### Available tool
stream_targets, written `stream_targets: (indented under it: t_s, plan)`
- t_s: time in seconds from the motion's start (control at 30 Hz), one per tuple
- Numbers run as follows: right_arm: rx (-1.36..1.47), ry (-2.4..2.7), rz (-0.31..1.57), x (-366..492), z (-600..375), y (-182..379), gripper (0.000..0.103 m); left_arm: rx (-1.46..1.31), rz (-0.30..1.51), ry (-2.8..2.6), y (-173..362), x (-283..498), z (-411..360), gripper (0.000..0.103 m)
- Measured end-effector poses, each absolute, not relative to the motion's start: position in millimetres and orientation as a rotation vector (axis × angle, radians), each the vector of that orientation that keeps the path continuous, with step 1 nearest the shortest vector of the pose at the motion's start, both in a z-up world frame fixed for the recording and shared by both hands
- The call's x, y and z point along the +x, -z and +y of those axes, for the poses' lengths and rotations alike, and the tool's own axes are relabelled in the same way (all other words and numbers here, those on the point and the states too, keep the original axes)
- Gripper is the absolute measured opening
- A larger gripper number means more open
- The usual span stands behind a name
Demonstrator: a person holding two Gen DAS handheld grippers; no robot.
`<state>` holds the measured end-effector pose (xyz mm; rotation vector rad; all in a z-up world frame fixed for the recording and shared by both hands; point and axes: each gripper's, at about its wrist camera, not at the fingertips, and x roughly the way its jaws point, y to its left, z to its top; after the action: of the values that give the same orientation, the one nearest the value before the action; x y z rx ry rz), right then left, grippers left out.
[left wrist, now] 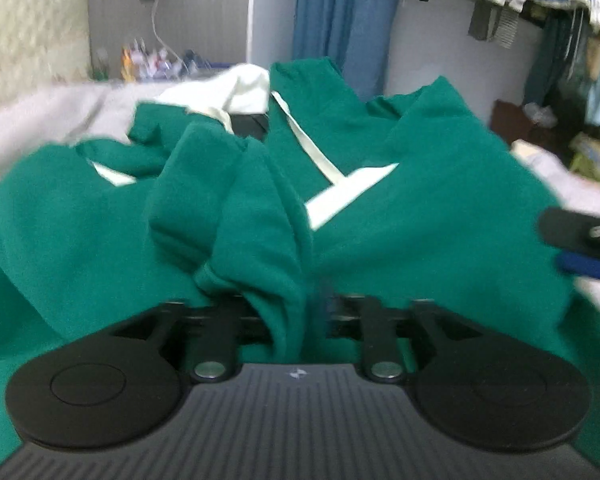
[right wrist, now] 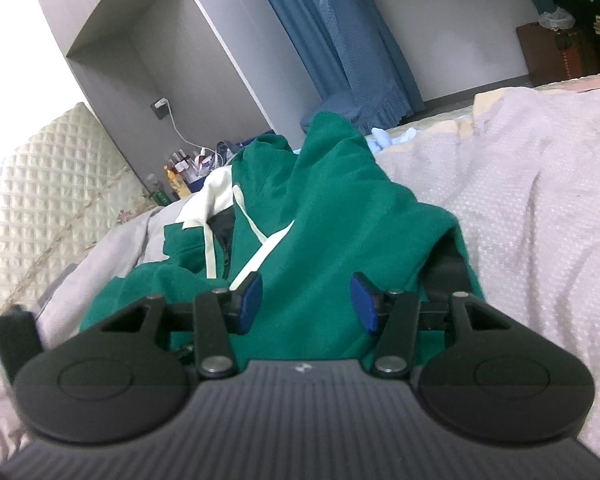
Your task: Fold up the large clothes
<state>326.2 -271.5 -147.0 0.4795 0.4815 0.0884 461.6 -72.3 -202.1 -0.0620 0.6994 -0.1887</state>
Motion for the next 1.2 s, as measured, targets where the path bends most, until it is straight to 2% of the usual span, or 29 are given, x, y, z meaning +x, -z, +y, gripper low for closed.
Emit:
stream_targets:
  t_s: [0.03,0.13,0.53,0.6,0.77,1.2]
  plan:
    - [0.472,-0.093,0.477,327,-269,147,0.053,-0.1,0.709,0.219,198,455,-67,0.073]
    - [0.44,-0.114,0.451,325,-259,145,0.053,-0.13,0.708,0.244,182,427,-56,0.077]
    - [0.322,-0.269,0.409,310,-211,125,0.053,-0.139,0.582,0.076,132,309,24,0.078]
    - [0.29,-0.305,0.419,310,-198,122,0.057,-0.158,0.576,0.06,133,303,34,0.078]
    - [0.162,-0.367,0.472,313,-162,125,0.056,-0.165,0.596,0.038,145,309,56,0.078]
    - [-0.093,-0.303,0.587,359,-101,175,0.056,-0.244,0.629,0.031,189,335,105,0.078]
